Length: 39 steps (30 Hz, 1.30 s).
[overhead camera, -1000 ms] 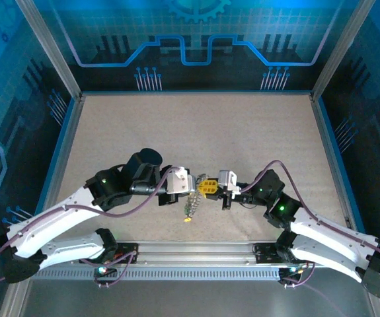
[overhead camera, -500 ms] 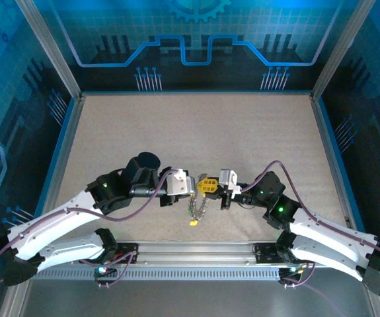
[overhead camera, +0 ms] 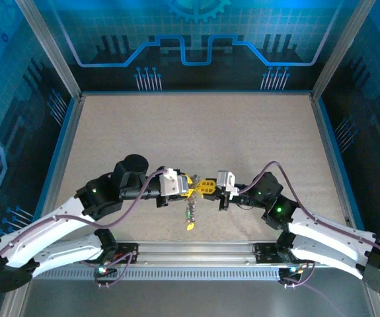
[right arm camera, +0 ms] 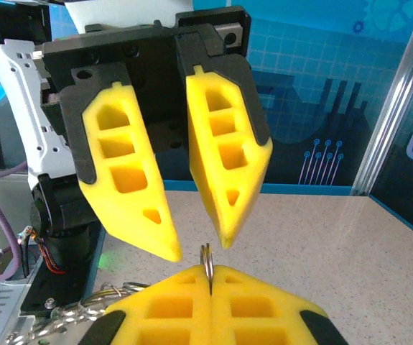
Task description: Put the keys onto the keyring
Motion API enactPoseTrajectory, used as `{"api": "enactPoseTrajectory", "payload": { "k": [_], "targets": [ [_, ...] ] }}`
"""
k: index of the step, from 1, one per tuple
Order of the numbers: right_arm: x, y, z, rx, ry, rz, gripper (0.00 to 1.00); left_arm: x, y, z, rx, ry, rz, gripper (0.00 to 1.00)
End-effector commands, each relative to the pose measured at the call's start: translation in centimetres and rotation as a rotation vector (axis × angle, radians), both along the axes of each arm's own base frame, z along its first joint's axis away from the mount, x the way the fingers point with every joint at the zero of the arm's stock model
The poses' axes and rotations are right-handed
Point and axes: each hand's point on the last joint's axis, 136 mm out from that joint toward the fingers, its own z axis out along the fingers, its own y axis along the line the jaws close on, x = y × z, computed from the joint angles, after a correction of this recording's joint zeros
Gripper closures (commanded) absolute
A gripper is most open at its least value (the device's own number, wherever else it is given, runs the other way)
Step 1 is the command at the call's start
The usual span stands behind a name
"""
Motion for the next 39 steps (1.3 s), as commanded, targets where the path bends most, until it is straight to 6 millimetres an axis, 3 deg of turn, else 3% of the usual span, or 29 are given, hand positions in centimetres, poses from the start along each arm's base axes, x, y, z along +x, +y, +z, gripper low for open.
{"api": "enactPoseTrajectory", "payload": {
  "k": [1,8,13,18,20,22,26,30,35,39],
  "targets": [
    [-0.7,0.0,2.2,0.067,-0.070,0.015,1.00,0.0,-0.4,-0.4,-0.004,0.034,-0.012,0.76],
    [-0.9,-0.4,2.5,0.074,-0.080,0.010,1.00,0.4,-0.3,-1.5,0.020,0.056,0.014,0.73],
    [-1.1,-0.3,2.3,0.070,-0.079,0.020,1.00,0.3,-0.3,-1.6,0.017,0.072,0.017,0.78],
    [-1.1,-0.2,2.1,0.055,-0.080,0.027,1.00,0.2,-0.3,-1.2,0.012,0.073,0.008,0.89],
    [-1.3,-0.1,2.0,0.041,-0.083,0.033,1.00,0.0,-0.3,-1.1,0.011,0.071,-0.003,0.98],
    [-1.2,0.0,1.8,0.029,-0.086,0.028,1.00,0.0,-0.3,-1.1,0.020,0.065,-0.006,1.00],
    [-1.3,-0.1,0.5,-0.086,-0.109,0.030,0.81,0.1,0.2,-1.3,0.089,0.044,-0.011,1.00],
    [-1.4,-0.8,-2.3,-0.269,-0.135,0.037,0.78,0.0,1.1,-2.5,0.232,0.040,-0.036,1.00],
    [-1.4,-0.9,-2.8,-0.319,-0.140,0.038,0.69,-0.4,1.9,-2.9,0.371,0.040,-0.069,1.00],
    [-1.1,-0.3,-2.9,-0.324,-0.121,0.050,0.68,-1.0,1.8,-3.4,0.462,0.024,-0.123,1.00]
  ]
}}
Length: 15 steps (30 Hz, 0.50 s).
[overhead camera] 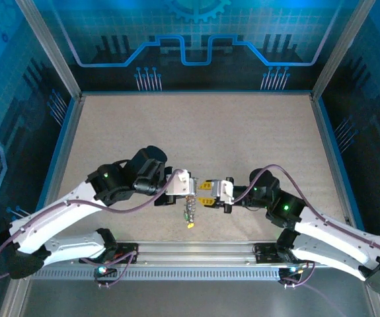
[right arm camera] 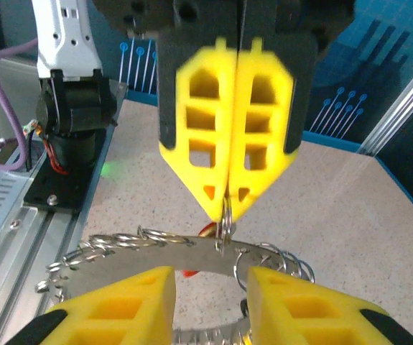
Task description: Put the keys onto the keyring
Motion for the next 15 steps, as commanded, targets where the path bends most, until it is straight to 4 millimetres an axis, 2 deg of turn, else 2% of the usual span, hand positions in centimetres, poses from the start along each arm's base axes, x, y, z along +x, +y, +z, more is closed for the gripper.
{"api": "enactPoseTrajectory", "payload": {
  "k": [1,7,15],
  "targets": [
    [-0.3,0.6,0.2,-0.022,0.005,0.026,0.67,-0.8,0.5,0.0,0.089,-0.023,-0.068,1.00],
    [-0.6,2.0,0.5,0.031,0.083,0.072,0.69,-0.6,0.0,0.2,0.110,-0.017,-0.077,1.00],
    [-0.9,2.5,0.4,0.068,0.134,0.092,0.79,-0.6,-0.5,0.0,0.115,-0.007,-0.081,1.00]
  ]
}}
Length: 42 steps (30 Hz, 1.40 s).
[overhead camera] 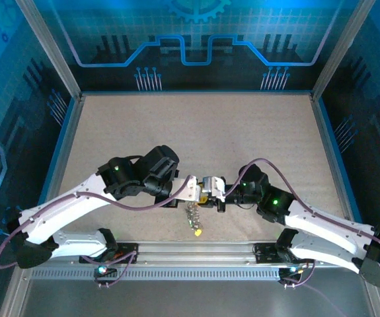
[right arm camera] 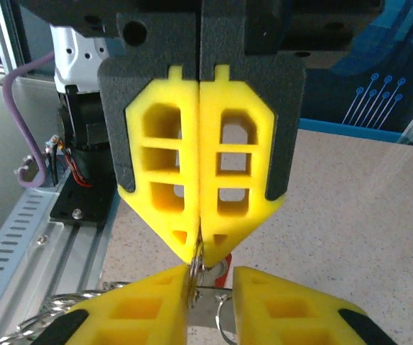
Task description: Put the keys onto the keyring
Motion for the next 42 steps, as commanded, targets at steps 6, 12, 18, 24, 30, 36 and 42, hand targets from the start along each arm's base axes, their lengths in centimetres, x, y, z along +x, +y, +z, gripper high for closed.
{"api": "enactPoseTrajectory", "payload": {
  "k": [6,12,18,24,30,36,42],
  "targets": [
    [-0.6,0.8,0.2,0.032,0.047,0.024,0.79,0.1,-1.1,1.7,-0.051,-0.033,-0.028,1.00],
    [-0.2,0.9,-0.2,0.031,0.067,0.004,0.79,0.0,-0.8,2.4,-0.087,-0.062,-0.021,1.00],
    [-0.4,0.8,-0.4,0.023,0.071,0.008,0.90,-0.1,-0.3,2.4,-0.087,-0.075,-0.014,1.00],
    [-0.6,0.9,-0.4,0.023,0.078,0.024,1.00,0.1,-0.5,2.7,-0.101,-0.085,-0.014,1.00],
    [-1.0,0.8,1.9,0.119,0.046,0.040,1.00,0.3,-0.4,2.4,-0.138,-0.108,0.015,0.83],
    [-1.0,-0.3,4.5,0.254,0.000,0.005,1.00,-0.1,0.3,1.7,-0.172,-0.094,0.040,0.78],
    [-1.1,-0.5,5.0,0.277,-0.003,0.005,1.00,-0.4,-0.4,2.0,-0.244,-0.078,0.042,0.72]
  ]
}}
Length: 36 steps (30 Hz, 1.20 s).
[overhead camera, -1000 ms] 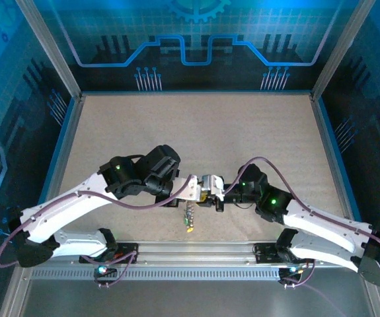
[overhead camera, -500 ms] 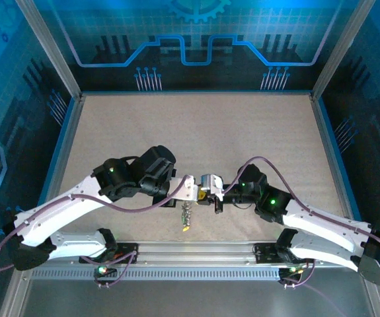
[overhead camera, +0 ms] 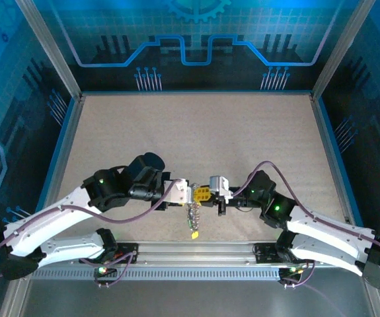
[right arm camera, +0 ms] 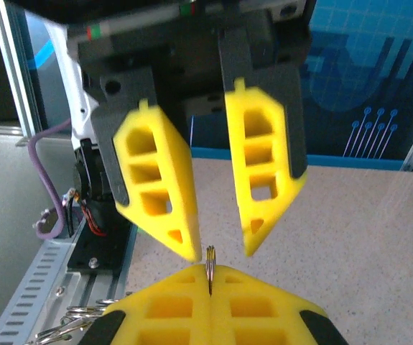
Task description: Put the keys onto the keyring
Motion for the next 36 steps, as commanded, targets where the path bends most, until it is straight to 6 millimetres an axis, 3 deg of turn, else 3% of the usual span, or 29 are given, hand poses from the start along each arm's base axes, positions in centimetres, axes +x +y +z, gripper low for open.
{"api": "enactPoseTrajectory", "payload": {
  "k": [1,9,15,25,29,31,36],
  "targets": [
    [-0.2,-0.2,3.1,0.110,-0.052,-0.001,1.00,-0.2,-1.1,1.0,-0.095,0.015,-0.009,0.71],
    [-0.2,-0.3,3.4,0.126,-0.069,-0.009,1.00,-0.5,-1.7,1.5,-0.133,0.028,-0.029,0.72],
    [0.0,-0.6,3.5,0.148,-0.081,-0.027,1.00,-1.0,-1.5,1.6,-0.142,0.033,-0.038,0.86],
    [-0.3,-1.2,4.0,0.191,-0.093,-0.036,1.00,-0.8,-1.2,0.8,-0.125,0.037,-0.017,0.87],
    [-0.4,-1.2,3.3,0.154,-0.090,-0.027,1.00,-0.7,-1.5,1.0,-0.124,0.046,-0.016,0.95],
    [-0.7,-1.0,2.6,0.097,-0.090,-0.009,0.96,-0.5,-1.4,1.3,-0.116,0.040,-0.012,1.00],
    [-0.9,-1.4,0.8,-0.069,-0.070,0.020,0.84,-0.4,-1.1,1.9,-0.069,0.033,-0.020,1.00]
  ]
}}
